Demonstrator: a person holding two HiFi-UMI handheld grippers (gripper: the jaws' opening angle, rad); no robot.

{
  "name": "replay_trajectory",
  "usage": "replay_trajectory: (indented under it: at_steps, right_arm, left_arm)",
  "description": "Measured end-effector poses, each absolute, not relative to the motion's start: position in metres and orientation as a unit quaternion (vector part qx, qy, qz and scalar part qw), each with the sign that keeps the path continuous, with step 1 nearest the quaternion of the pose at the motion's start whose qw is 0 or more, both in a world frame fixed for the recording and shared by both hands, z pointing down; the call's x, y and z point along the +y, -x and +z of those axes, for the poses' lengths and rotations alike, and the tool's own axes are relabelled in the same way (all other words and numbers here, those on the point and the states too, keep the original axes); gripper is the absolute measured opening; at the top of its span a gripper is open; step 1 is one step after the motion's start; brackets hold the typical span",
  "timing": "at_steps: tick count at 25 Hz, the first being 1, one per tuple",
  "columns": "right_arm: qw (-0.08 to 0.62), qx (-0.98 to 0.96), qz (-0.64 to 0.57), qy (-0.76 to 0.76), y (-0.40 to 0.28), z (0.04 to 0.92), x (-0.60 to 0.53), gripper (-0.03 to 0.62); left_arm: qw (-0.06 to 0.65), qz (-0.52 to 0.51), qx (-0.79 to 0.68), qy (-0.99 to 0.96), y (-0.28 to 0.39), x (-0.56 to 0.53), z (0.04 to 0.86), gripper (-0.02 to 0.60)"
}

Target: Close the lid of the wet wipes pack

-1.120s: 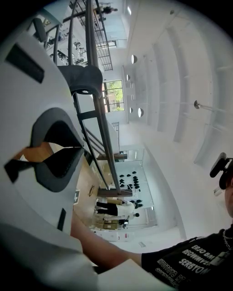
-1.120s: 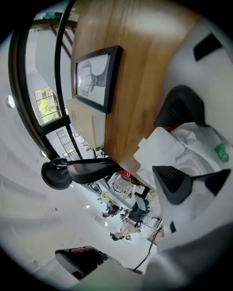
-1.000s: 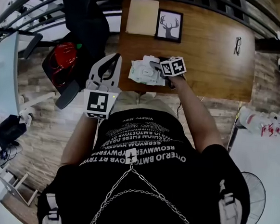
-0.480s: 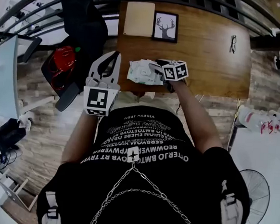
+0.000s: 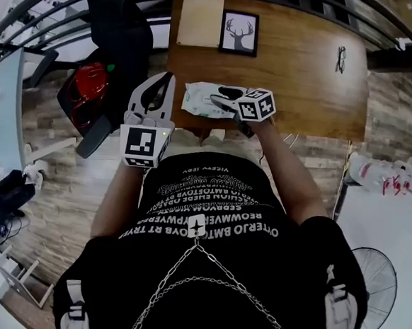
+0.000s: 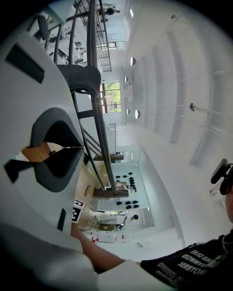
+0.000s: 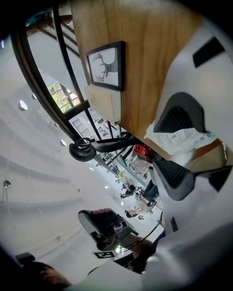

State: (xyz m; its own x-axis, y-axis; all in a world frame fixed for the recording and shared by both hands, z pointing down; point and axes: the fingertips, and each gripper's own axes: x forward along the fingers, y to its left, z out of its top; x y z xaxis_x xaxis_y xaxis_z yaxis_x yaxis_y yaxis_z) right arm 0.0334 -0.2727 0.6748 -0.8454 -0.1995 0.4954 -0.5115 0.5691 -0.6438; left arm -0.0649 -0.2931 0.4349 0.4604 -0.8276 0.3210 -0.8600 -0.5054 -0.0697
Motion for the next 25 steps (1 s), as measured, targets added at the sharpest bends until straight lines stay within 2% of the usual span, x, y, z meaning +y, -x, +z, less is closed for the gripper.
replay_trajectory:
  at_steps: [4,7,8,11,12,16,25]
  right_arm:
    - [0.166,-0.869,0.417,-0.209,-0.032,0.671,-0.273,0.17]
    - [0.146,-0.862,0.403,-0.269,-0.047,0.67,-0.293,0.153]
    - [0.148,-0.855,0.405,-0.288,-0.053,0.674,-0.299,0.158]
    - [0.179,-0.839,0.416,-0.303,-0.061,0.695,-0.309,0.25]
    - [0.195,-0.836,0.416,-0.301,-0.063,0.704,-0.311,0.259]
    - [0.241,-0.825,0.413,-0.302,-0.066,0.73,-0.317,0.27]
    - [0.264,-0.821,0.429,-0.266,-0.054,0.745,-0.313,0.268]
  left_arm:
    - [0.049,0.162,-0.495,-0.852,0.06,-0.286,0.436,0.031]
    - [0.051,0.164,-0.498,-0.85,0.06,-0.283,0.437,0.031]
    - [0.053,0.166,-0.498,-0.849,0.061,-0.282,0.438,0.031]
    - [0.059,0.174,-0.5,-0.846,0.063,-0.277,0.445,0.031]
    - [0.06,0.176,-0.501,-0.845,0.063,-0.276,0.447,0.031]
    - [0.061,0.181,-0.5,-0.844,0.062,-0.272,0.449,0.031]
    - [0.063,0.186,-0.506,-0.84,0.062,-0.268,0.453,0.031]
